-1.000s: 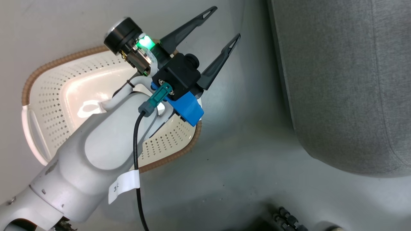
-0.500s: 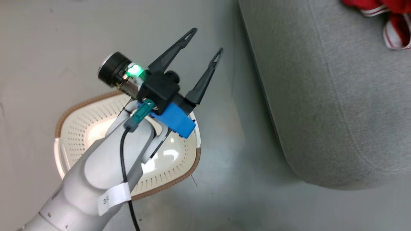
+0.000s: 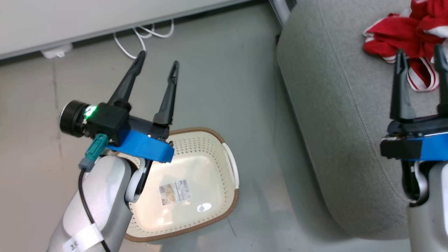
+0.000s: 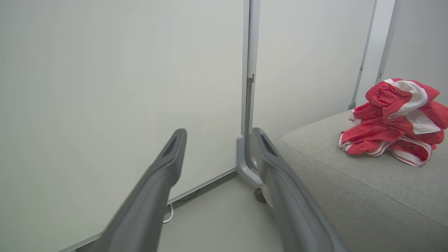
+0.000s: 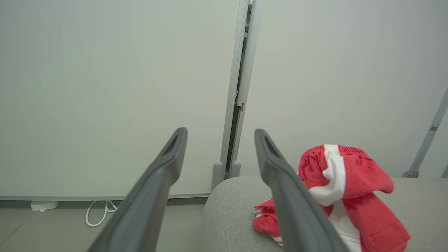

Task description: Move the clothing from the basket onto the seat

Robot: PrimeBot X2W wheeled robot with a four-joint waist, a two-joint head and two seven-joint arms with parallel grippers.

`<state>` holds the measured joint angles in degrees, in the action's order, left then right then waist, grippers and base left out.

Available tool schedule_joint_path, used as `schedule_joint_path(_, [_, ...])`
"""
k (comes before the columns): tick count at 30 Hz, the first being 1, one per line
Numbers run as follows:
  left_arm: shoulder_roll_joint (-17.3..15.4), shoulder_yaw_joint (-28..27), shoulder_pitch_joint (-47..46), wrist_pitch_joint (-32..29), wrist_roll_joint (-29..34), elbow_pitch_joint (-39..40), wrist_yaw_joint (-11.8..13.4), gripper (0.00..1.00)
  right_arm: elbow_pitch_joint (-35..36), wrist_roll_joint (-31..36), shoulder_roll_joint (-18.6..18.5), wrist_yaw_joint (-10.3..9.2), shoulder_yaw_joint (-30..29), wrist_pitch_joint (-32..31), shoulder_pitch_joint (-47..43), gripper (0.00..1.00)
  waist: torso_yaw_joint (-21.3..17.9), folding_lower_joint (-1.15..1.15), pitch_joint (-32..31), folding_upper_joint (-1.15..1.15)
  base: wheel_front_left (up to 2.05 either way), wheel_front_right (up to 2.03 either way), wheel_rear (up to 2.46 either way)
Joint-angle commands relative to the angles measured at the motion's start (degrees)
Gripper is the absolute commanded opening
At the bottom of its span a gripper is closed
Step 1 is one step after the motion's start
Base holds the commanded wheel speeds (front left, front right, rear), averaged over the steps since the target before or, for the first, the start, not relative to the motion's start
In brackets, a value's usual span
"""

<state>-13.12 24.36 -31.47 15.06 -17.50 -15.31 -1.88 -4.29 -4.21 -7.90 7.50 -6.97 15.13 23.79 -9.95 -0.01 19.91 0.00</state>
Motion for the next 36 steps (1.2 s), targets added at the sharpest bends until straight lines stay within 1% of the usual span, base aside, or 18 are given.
schedule_joint_path(1, [0.34, -1.13, 1.12, 0.16, 0.44, 0.32, -0.14, 1.00, 0.32, -0.37, 0.30, -0.01, 0.52, 0.02, -1.08, 1.00, 2.34, 0.01, -2.56, 0.00, 0.00, 0.00, 0.00])
schedule_joint_path(7, [2.76, -7.88, 5.40, 0.15, 2.36, 0.90, -1.24, 1.00, -0.07, -0.56, 1.59, -0.01, 5.14, 0.02, -2.95, 1.00, 5.36, 0.01, -6.16, 0.00, 0.00, 0.00, 0.00])
schedule_joint_path(14, [5.89, -13.16, 9.49, 0.15, 4.52, 0.35, -3.15, 1.00, -1.56, -1.38, 2.87, -0.01, 7.42, 0.02, -5.25, 1.00, 8.73, 0.01, -9.47, 0.00, 0.00, 0.00, 0.00])
schedule_joint_path(23, [8.17, -18.74, 15.07, 0.16, 6.81, -0.89, -4.58, 1.00, -3.46, -1.96, 4.08, -0.01, 6.78, 0.02, -10.39, 1.00, 11.17, 0.01, -12.44, 0.00, 0.00, 0.00, 0.00])
schedule_joint_path(36, [9.61, -22.46, 19.89, 0.17, 7.79, -0.99, -5.44, 1.00, -5.18, -3.31, 4.84, -0.01, 5.07, 0.02, -15.93, 1.00, 12.31, 0.01, -14.83, 0.00, 0.00, 0.00, 0.00])
